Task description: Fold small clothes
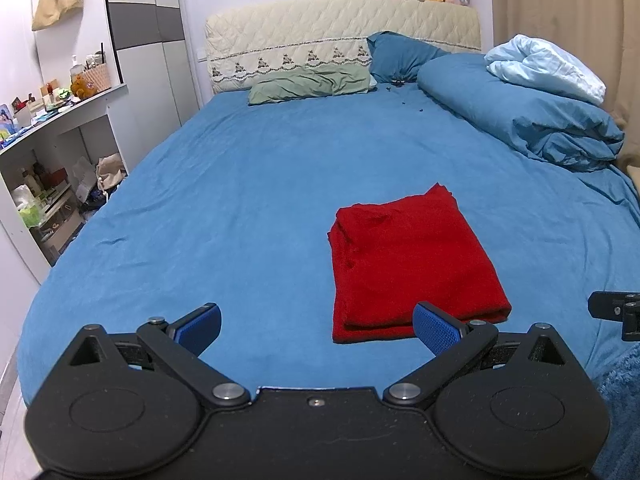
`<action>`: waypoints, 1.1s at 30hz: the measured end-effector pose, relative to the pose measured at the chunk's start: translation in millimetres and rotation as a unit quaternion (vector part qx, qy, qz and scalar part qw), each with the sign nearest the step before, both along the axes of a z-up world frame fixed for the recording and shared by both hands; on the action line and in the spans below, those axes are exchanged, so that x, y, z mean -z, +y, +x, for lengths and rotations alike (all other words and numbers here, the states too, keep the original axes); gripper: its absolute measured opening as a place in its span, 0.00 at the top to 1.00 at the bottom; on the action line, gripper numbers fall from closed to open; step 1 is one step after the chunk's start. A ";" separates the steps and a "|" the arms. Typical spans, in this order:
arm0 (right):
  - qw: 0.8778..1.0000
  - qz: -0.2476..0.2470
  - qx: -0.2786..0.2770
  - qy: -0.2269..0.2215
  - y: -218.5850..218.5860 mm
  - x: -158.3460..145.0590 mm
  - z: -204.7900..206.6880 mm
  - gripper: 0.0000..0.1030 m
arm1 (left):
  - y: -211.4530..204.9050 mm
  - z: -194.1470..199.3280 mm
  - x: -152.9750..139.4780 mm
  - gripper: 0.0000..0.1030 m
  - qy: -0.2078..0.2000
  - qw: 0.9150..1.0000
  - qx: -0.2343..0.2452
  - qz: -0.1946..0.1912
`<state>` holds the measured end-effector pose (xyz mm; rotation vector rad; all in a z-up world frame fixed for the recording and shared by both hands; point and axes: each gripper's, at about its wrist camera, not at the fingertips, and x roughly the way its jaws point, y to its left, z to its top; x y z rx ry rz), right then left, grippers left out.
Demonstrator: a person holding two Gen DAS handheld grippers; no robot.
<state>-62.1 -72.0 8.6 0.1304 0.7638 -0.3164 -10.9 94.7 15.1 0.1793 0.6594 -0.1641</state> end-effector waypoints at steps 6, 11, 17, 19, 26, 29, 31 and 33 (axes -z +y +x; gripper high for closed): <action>1.000 -0.005 -0.002 0.001 2.1 3.3 -0.1 0.00 | -3.7 -1.9 0.3 0.00 -0.005 1.000 -0.002 0.001; 1.000 -0.004 -0.002 0.001 2.2 3.0 -0.1 0.00 | -4.8 -2.2 0.3 0.00 -0.005 1.000 -0.002 0.002; 1.000 -0.003 -0.002 0.002 3.2 4.9 -0.1 0.00 | -5.0 -2.5 -0.8 0.00 -0.006 1.000 0.000 0.003; 1.000 -0.004 -0.002 0.002 2.2 4.3 0.3 0.00 | -5.4 -2.5 -1.0 0.00 -0.006 1.000 0.000 0.003; 1.000 -0.003 -0.003 0.002 1.2 5.0 0.3 0.00 | -5.3 -2.4 -1.1 0.00 -0.006 1.000 -0.001 0.002; 1.000 -0.001 -0.003 0.001 0.2 5.7 0.3 0.00 | -4.5 -2.8 -1.8 0.00 -0.007 1.000 0.001 0.003; 1.000 -0.001 -0.002 0.001 1.0 6.4 -0.1 0.00 | -4.9 -3.0 -2.3 0.00 -0.008 1.000 0.002 0.001; 1.000 -0.001 -0.003 0.001 -0.7 5.9 0.0 0.00 | -5.1 -3.2 -3.3 0.00 -0.010 1.000 0.004 -0.002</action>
